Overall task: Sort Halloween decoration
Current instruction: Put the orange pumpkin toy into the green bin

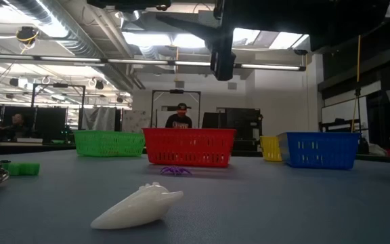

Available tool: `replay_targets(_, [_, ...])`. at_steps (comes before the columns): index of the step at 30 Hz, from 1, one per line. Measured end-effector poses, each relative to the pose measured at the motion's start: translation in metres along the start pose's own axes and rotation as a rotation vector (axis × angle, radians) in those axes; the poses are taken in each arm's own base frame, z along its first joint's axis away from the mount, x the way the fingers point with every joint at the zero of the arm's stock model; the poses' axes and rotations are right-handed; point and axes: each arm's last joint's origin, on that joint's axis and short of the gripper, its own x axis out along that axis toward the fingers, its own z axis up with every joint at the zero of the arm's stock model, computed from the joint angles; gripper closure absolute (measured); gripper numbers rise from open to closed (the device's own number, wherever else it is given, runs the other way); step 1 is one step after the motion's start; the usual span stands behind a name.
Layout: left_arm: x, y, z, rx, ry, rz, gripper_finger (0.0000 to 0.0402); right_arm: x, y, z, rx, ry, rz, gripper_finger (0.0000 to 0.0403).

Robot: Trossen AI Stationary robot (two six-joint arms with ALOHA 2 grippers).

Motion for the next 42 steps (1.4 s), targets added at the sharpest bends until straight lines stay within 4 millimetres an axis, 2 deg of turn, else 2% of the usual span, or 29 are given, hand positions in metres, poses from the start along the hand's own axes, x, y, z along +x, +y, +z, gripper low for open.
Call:
replay_targets(6, [-0.001, -0.001, 0.005, -0.058, -0.017, 0.0, 0.0353, 0.0, -0.004, -0.003, -0.004, 0.04, -0.035, 0.0185])
replay_targets(15, [-0.012, 0.001, 0.015, -0.052, 0.011, 0.112, 0.0353, -0.002, -0.01, -0.013, 0.002, 0.235, -0.031, 0.0187])
replay_targets(20, [-0.029, 0.014, 0.022, -0.093, 0.009, 0.161, 0.0353, -0.003, -0.015, -0.017, 0.007, 0.304, -0.073, 0.0187])
replay_targets(24, [-0.047, 0.035, 0.023, -0.104, 0.038, 0.193, 0.0353, -0.005, -0.019, -0.02, 0.007, 0.336, -0.123, 0.0187])
replay_targets(29, [-0.071, 0.068, 0.01, -0.162, 0.166, 0.257, 0.0353, -0.006, -0.023, -0.022, 0.008, 0.355, -0.156, 0.0187])
replay_targets(33, [-0.086, 0.09, -0.013, -0.249, 0.339, 0.338, 0.0353, -0.006, -0.023, -0.022, -0.018, 0.357, -0.152, 0.0187])
replay_targets(38, [-0.096, 0.106, -0.039, -0.331, 0.558, 0.449, 0.0353, -0.006, -0.023, -0.022, -0.065, 0.359, -0.144, 0.0187])
replay_targets(42, [-0.096, 0.113, -0.055, -0.358, 0.655, 0.519, 0.0353, -0.006, -0.023, -0.022, -0.066, 0.358, -0.145, 0.0187])
